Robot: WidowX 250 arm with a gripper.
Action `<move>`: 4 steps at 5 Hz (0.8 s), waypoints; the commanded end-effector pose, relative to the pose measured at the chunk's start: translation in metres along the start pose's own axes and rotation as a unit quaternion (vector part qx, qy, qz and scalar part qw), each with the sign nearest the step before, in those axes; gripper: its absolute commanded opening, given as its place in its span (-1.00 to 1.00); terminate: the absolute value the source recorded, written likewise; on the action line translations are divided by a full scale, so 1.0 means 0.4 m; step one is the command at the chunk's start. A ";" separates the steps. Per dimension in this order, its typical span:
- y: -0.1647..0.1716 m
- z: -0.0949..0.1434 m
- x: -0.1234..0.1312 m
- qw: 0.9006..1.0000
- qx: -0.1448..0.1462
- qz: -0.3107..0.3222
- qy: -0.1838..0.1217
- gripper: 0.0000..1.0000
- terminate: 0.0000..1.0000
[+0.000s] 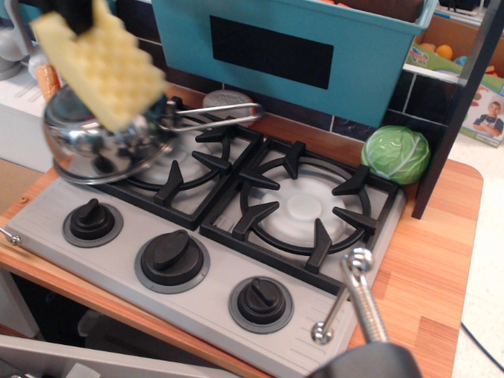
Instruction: Wipe pot with sponge
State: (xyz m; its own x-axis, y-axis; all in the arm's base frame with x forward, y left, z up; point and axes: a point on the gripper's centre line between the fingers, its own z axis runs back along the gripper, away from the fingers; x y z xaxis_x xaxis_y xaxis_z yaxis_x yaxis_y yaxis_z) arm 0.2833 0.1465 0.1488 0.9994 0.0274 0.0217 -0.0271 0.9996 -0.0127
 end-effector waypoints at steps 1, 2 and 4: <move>0.159 0.026 0.003 0.998 0.052 0.025 0.027 -1.00 -1.00; 0.195 0.013 -0.008 0.996 0.078 0.028 0.025 -1.00 -1.00; 0.177 0.015 -0.020 0.996 0.070 0.017 0.043 -1.00 1.00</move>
